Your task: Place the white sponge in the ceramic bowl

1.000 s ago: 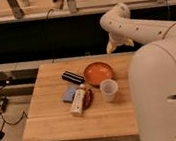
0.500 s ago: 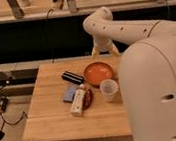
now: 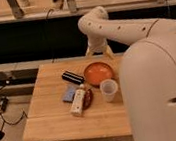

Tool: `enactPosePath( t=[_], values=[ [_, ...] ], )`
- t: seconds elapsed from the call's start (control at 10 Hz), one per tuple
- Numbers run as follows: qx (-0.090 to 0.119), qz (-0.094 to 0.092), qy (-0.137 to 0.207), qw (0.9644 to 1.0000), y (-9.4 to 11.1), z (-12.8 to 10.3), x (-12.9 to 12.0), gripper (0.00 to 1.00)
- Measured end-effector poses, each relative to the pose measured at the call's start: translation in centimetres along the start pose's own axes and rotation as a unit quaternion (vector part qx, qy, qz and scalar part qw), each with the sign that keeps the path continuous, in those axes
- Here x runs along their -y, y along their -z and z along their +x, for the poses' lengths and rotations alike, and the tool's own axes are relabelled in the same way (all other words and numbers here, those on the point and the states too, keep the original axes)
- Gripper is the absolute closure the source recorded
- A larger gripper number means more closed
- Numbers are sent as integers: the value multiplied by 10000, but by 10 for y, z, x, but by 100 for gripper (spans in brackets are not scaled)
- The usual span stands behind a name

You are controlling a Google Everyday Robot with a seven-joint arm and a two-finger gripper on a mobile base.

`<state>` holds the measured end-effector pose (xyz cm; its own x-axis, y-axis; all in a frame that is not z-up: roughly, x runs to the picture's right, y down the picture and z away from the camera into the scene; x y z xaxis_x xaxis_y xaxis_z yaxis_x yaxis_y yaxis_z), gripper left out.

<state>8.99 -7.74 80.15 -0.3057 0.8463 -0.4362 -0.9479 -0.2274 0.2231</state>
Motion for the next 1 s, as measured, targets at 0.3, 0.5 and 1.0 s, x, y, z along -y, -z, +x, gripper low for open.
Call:
enactPosePath(
  t=[0.3, 0.5, 1.0],
  values=[
    [18, -64, 696, 9976, 5, 18, -25, 20],
    [10, -151, 1236, 9922, 8, 42, -58, 20],
    [-430, -467, 1230, 9904, -7, 77, -115, 20]
  ],
)
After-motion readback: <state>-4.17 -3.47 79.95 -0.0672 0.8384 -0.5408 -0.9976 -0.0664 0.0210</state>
